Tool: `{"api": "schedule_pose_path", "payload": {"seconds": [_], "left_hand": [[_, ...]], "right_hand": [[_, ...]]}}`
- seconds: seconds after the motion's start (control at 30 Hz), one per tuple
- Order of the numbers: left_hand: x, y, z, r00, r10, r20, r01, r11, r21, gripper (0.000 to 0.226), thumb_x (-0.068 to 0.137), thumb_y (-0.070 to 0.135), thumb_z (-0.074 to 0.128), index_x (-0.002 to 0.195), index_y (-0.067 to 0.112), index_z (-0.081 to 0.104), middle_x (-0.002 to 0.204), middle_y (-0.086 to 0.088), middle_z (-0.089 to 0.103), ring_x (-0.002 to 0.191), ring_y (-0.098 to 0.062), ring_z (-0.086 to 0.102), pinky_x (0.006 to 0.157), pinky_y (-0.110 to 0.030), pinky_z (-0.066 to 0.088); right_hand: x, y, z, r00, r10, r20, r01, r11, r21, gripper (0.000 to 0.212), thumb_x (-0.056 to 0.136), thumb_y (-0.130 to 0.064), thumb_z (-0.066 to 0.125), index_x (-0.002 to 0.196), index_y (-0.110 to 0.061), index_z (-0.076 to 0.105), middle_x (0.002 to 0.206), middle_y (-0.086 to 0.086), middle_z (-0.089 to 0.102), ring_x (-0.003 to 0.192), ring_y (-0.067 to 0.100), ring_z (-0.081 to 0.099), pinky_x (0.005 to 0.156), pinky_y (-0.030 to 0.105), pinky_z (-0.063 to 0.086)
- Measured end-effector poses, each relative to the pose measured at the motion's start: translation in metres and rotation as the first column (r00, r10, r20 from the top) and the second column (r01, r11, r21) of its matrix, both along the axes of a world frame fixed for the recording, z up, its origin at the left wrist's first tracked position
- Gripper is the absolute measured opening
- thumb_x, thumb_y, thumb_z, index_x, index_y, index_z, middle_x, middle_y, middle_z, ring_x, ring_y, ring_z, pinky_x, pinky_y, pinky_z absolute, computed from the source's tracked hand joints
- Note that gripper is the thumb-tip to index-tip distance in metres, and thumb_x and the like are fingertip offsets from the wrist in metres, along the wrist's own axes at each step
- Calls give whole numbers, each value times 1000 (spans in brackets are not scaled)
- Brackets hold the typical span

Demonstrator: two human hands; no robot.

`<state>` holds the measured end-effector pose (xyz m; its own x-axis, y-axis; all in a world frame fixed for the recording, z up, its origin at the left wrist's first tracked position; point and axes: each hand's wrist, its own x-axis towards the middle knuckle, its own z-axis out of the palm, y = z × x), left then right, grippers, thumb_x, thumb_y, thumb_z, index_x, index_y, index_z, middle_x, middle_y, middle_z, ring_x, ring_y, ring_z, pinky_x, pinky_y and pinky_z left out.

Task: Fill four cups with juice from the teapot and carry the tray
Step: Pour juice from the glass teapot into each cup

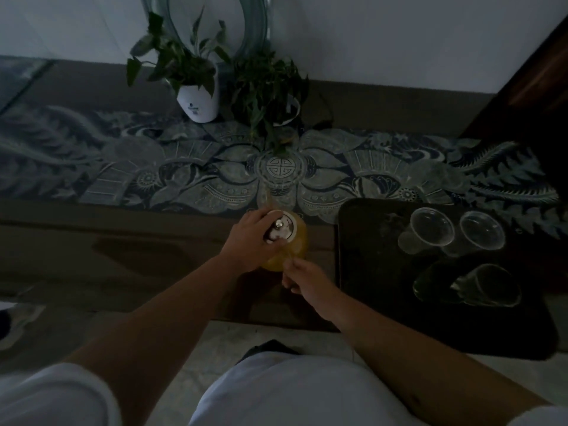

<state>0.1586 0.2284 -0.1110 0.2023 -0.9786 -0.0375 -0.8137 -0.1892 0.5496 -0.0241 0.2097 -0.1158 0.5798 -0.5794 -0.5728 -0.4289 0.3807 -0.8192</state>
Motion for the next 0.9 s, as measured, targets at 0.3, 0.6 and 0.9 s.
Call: {"api": "schedule_pose_path", "payload": {"seconds": [0.3,0.6,0.9], "left_hand": [[-5,7,-10,999,25,24,-24,999,-45,82,71,53,74,142,29,42,138,-7,42,125,-30,35,104,-42,36],[-18,-1,-10,996,11,-83,-14,999,-38,79,72,34,81,138,14,45,149,-7,39,140,-23,31,114,-41,30],[-33,-5,-7,972,79,-223,-106,988,-115,67,67,32,85,122,14,52,130,1,47,115,-12,48,94,-35,48]], "right_hand": [[-21,-24,-9,992,-124,11,124,992,-7,30,100,-34,52,74,-20,56,65,-3,50,64,10,50,73,30,46],[-23,-65,-3,959,-282,0,281,958,-55,30,94,-24,65,68,-18,50,69,4,54,67,14,53,63,28,44],[-15,-86,-14,913,-397,98,406,907,-108,42,83,-11,76,60,-17,42,55,3,44,52,14,43,53,29,37]]}}
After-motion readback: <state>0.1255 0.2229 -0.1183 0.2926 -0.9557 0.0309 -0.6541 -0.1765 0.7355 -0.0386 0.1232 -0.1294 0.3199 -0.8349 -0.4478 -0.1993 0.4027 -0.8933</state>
